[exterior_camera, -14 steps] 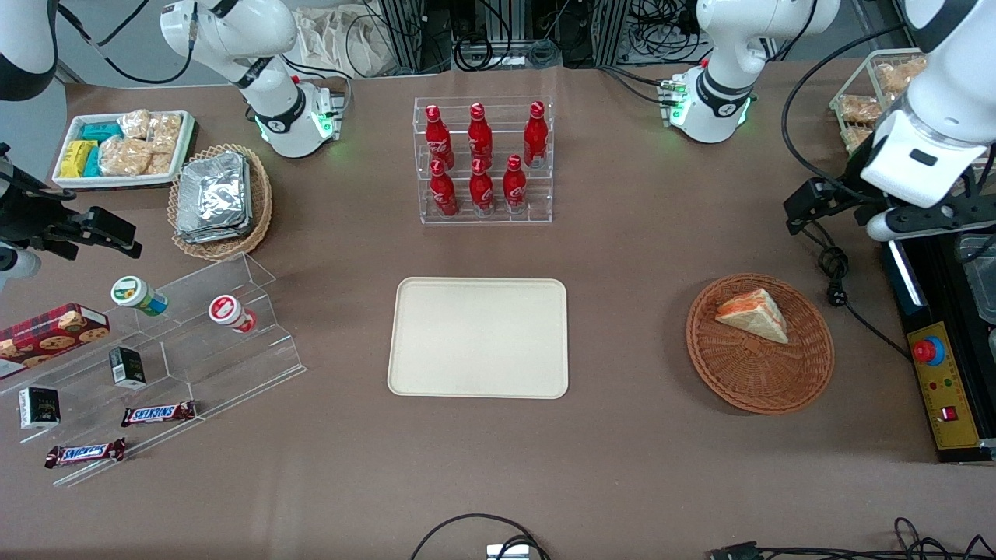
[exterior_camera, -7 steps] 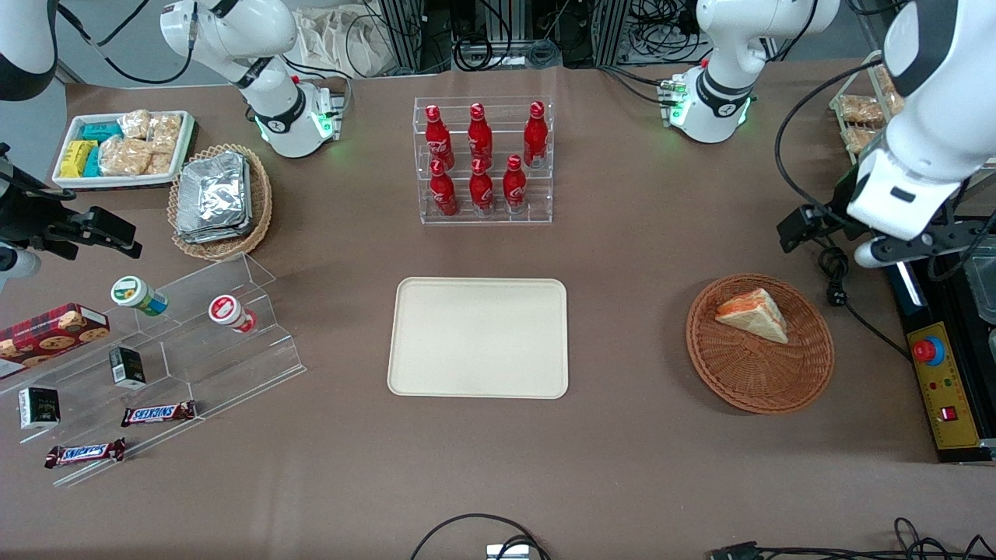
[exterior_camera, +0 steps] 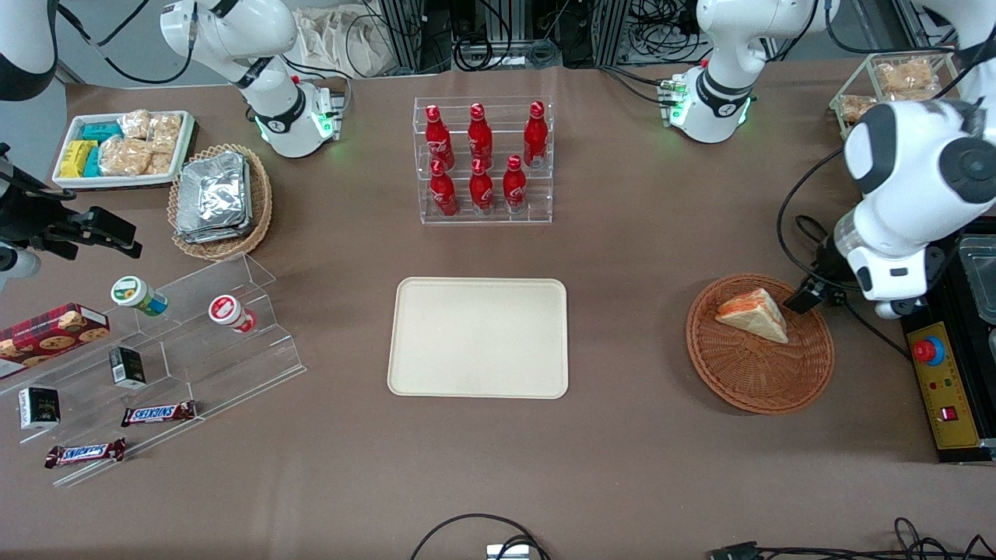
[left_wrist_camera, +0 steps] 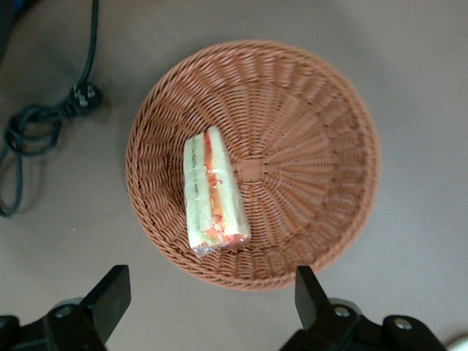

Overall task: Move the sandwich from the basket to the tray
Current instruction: 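Lower the open left gripper onto the wrapped sandwich in the wicker basket, then close the left gripper on the sandwich and lift it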

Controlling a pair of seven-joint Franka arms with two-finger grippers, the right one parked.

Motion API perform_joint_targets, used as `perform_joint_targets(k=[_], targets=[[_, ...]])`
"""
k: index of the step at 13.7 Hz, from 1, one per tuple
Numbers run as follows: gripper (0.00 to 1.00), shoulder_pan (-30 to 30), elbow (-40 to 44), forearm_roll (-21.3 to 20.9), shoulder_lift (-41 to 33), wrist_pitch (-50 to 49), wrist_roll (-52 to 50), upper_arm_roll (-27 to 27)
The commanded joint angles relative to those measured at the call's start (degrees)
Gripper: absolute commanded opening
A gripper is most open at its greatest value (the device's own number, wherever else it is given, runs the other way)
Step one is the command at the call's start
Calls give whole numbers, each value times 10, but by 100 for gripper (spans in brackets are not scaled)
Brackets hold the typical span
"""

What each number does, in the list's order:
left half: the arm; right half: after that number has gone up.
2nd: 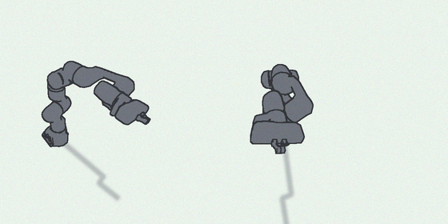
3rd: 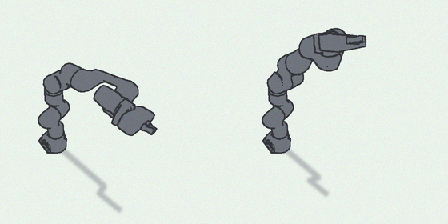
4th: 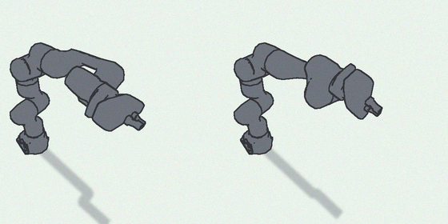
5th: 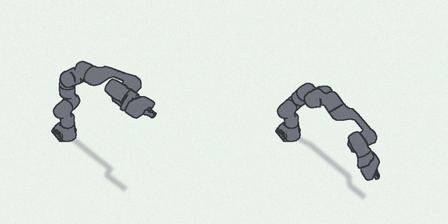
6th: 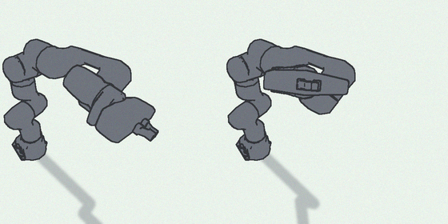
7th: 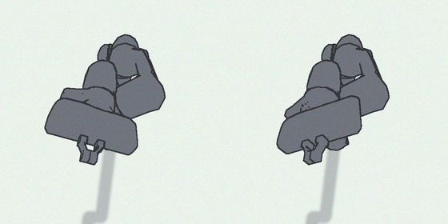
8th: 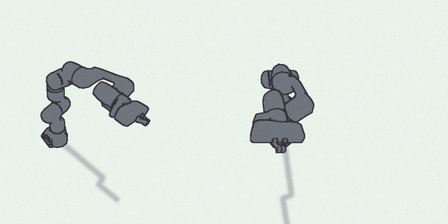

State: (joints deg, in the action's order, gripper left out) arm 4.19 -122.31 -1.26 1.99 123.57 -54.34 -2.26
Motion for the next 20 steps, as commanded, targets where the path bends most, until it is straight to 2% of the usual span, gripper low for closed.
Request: perform_joint_targets(k=[1,5,10,11,12,13,14,15,18,20], targets=[[99,0,-43,-8,11,41,-45,2],[99,6,-46,-8,72,97,-110,1],[99,11,-46,-8,117,136,-110,-12],[94,12,-45,-8,120,137,-110,-12],[72,12,-45,-8,123,137,-110,-12],[45,12,-45,-8,125,136,-110,-13],[12,12,-42,-7,129,129,-107,-12],[0,17,-37,-7,136,127,-102,-12],[0,17,-22,-8,135,113,-79,-13],[0,18,22,-9,129,41,-39,-13]])
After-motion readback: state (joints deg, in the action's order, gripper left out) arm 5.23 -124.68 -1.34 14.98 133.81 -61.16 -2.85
